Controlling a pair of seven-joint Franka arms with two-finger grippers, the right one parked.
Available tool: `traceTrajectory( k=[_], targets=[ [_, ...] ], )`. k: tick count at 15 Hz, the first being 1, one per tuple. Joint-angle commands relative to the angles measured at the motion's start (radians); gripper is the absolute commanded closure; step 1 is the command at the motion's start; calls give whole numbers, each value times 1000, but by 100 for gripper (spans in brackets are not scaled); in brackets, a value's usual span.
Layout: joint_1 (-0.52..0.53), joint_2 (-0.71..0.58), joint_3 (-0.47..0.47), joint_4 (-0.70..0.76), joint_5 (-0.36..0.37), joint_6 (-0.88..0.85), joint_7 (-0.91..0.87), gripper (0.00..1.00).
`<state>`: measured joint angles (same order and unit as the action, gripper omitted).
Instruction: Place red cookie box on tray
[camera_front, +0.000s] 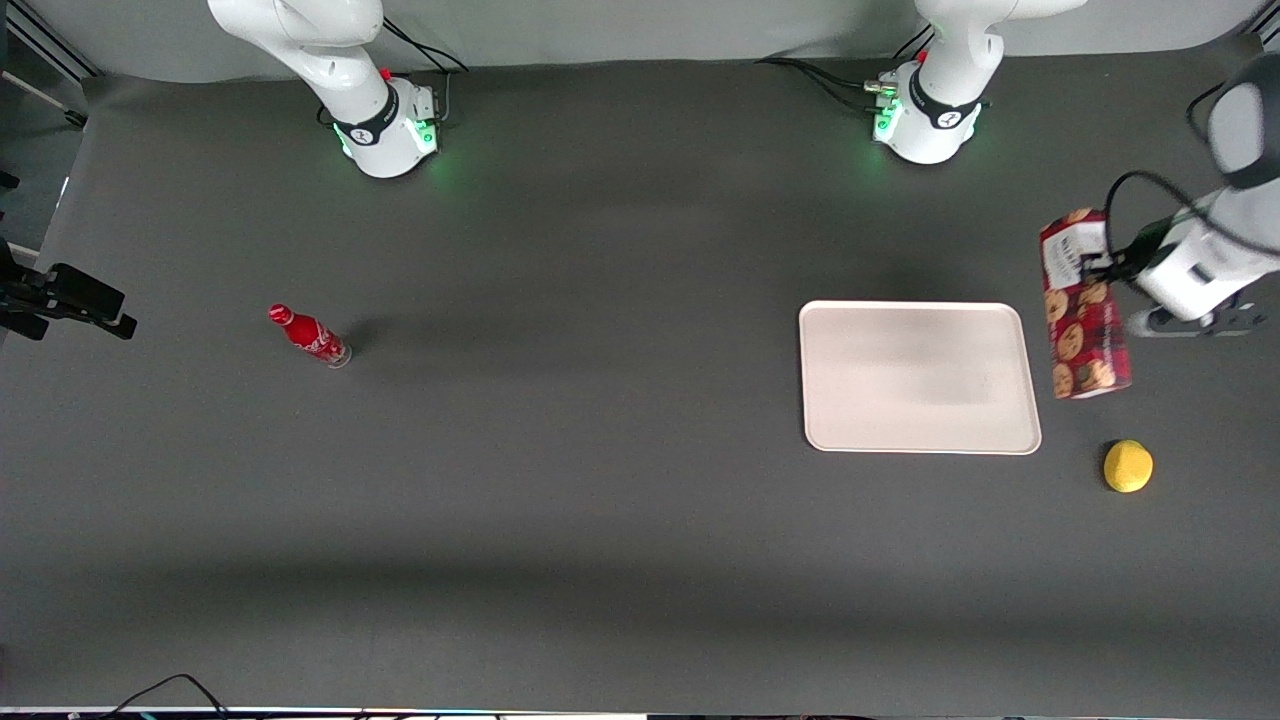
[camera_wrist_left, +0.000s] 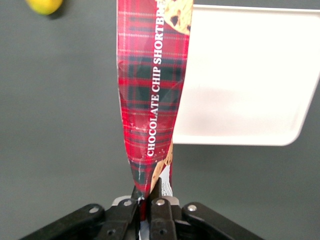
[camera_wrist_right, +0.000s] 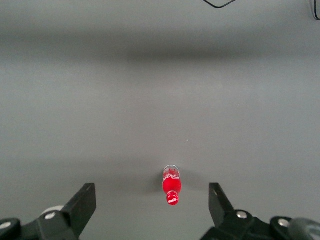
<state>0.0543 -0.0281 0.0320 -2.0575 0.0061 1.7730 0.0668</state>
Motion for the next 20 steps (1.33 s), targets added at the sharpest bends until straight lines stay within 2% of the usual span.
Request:
traceTrajectory(
  k=[1, 4, 6, 9, 10, 11, 14, 18, 20],
  targets=[
    [9, 189, -4, 2, -2, 161, -5, 100],
    [10, 266, -4, -22, 3, 293, -1, 100],
    [12, 269, -3, -71, 3, 365, 1, 100],
    [13, 261, -1, -102, 5, 378, 7, 100],
    [13, 264, -1, -104, 6, 388, 13, 46],
    [10, 266, -1, -101, 6, 394, 16, 0],
    [12, 243, -3, -63, 6, 331, 21, 0],
    [10, 211, -4, 279, 3, -91, 10, 0],
    [10, 194, -6, 432, -11, -235, 2, 0]
  ],
)
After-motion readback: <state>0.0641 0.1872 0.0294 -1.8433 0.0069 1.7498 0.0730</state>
